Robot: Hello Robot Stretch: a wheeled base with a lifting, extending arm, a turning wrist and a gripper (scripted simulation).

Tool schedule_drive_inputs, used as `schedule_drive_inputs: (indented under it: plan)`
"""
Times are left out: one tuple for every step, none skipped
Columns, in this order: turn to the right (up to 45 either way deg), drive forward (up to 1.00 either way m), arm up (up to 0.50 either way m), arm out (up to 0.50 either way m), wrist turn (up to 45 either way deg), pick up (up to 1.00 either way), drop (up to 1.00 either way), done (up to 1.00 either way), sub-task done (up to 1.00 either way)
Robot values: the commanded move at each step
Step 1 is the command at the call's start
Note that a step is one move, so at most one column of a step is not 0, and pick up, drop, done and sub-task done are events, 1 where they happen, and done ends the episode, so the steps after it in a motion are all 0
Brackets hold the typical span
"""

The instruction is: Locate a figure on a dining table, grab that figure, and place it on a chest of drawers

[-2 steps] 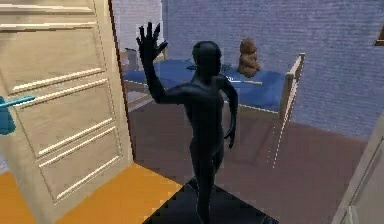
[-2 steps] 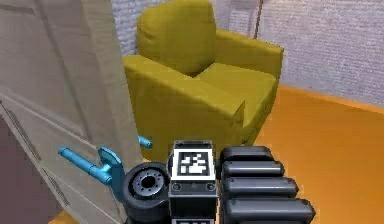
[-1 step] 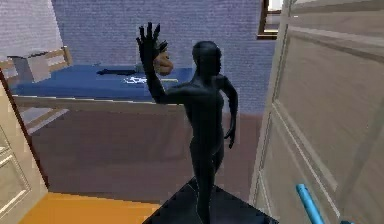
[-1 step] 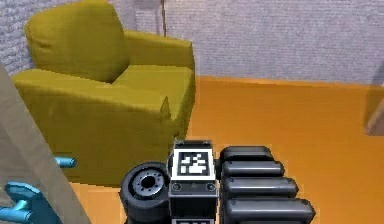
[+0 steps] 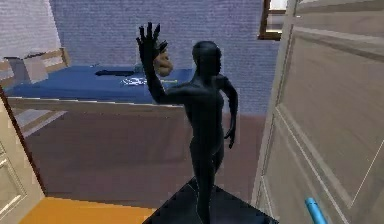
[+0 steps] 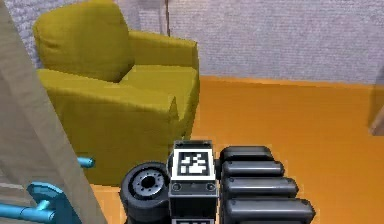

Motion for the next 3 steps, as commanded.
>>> schedule_drive_inputs:
  plan:
    - [3.0, 0.0, 0.0, 0.0, 0.0, 0.0, 0.0, 0.0, 0.0]
    - [0.0, 1.0, 0.0, 0.0, 0.0, 0.0, 0.0, 0.0, 0.0]
    - [-3.0, 0.0, 0.0, 0.0, 0.0, 0.0, 0.0, 0.0, 0.0]
